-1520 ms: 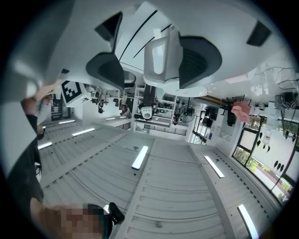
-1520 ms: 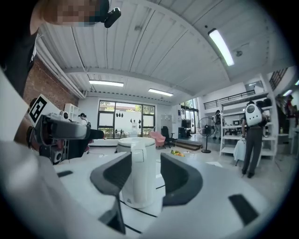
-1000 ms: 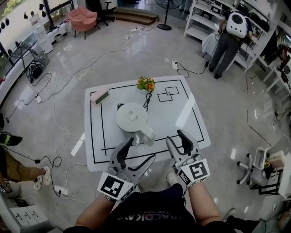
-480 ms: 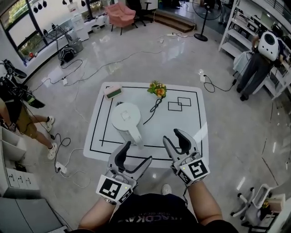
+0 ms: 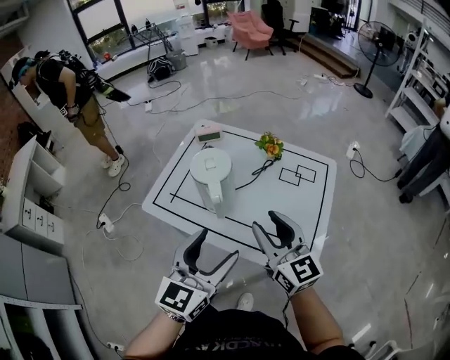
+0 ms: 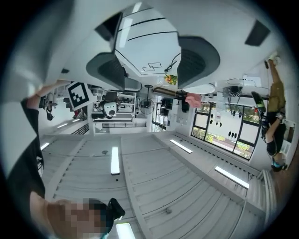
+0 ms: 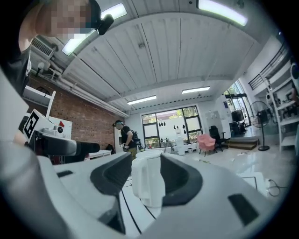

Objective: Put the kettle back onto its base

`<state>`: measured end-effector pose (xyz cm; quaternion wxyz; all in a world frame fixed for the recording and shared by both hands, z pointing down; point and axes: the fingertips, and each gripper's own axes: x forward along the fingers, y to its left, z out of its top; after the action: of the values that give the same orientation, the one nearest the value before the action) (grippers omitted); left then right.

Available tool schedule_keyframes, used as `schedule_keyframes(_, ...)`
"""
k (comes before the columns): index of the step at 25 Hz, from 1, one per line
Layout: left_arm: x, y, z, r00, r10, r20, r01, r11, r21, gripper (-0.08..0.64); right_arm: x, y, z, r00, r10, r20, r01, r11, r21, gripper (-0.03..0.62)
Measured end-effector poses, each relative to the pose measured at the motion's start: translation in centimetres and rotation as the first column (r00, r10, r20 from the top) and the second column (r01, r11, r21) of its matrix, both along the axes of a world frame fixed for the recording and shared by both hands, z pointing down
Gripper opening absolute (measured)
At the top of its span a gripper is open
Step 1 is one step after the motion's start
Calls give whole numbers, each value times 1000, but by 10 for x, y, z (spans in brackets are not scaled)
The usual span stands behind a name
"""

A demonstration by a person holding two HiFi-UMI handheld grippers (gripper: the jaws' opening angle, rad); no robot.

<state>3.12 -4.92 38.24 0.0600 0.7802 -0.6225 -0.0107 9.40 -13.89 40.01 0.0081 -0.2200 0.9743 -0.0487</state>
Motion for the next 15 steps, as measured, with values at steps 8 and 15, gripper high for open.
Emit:
schedule_keyframes(8,-17,35,8,993,-119,1,119,993,-23,342,-24,28,6,994,-112,-6,112,994,-17,178)
schedule_keyframes(15,-39,60,11,994,-112,12,112,993,-33,159,-54,55,12,989,-144,-43,143,989,-23,174)
